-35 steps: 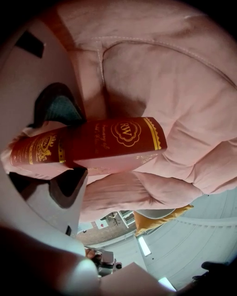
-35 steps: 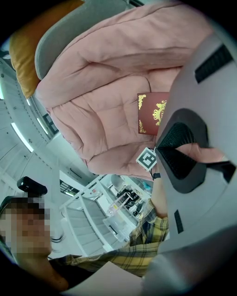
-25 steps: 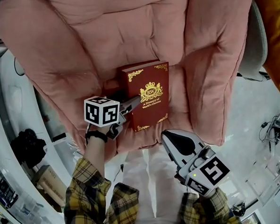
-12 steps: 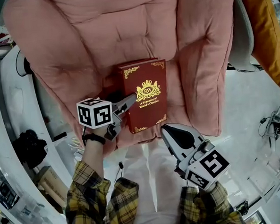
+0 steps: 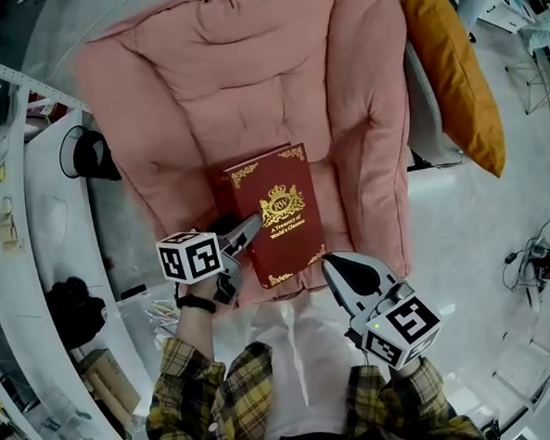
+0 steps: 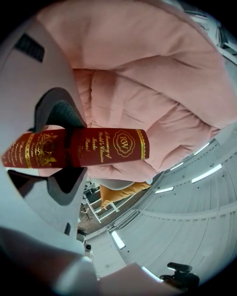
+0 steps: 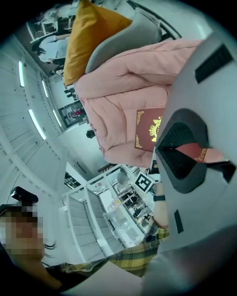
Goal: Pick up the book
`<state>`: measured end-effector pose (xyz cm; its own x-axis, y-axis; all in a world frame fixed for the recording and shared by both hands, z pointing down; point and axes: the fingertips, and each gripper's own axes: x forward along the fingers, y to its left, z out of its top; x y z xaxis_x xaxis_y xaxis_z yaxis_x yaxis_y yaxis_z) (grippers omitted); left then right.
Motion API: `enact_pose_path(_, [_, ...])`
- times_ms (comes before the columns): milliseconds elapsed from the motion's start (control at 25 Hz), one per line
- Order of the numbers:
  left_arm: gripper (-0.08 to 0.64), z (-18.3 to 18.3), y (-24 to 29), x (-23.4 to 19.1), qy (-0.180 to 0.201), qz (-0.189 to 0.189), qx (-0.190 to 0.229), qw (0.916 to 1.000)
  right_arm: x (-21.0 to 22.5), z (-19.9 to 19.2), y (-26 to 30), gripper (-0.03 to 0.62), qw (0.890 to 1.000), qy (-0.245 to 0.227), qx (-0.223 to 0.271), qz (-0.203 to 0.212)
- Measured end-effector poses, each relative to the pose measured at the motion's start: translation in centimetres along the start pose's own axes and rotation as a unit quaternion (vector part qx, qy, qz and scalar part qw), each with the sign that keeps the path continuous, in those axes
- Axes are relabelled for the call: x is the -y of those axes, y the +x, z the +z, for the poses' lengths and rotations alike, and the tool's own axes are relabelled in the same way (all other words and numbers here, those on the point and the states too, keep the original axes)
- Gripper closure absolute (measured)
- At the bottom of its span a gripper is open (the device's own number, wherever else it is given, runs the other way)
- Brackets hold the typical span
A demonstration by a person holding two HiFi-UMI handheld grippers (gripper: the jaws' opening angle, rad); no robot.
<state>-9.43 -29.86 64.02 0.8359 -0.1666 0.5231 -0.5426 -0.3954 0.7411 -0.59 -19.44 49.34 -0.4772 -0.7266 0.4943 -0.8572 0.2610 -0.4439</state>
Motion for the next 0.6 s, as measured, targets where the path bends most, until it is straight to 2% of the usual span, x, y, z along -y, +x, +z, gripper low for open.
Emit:
enact_pose_path(280, [0.310, 4.2, -5.0, 6.4, 0.009, -0.004, 0.062, 0.9980, -2.7, 5.5, -3.2, 0.577, 0.998, -0.050, 0.026, -0.003])
enact_pose_path(600, [0.310, 6.9, -10.5, 13.6, 0.000, -0.017, 0.118, 0.9929, -3.9, 9.0, -8.6, 0.577, 0.993, -0.106, 0.042, -0.026])
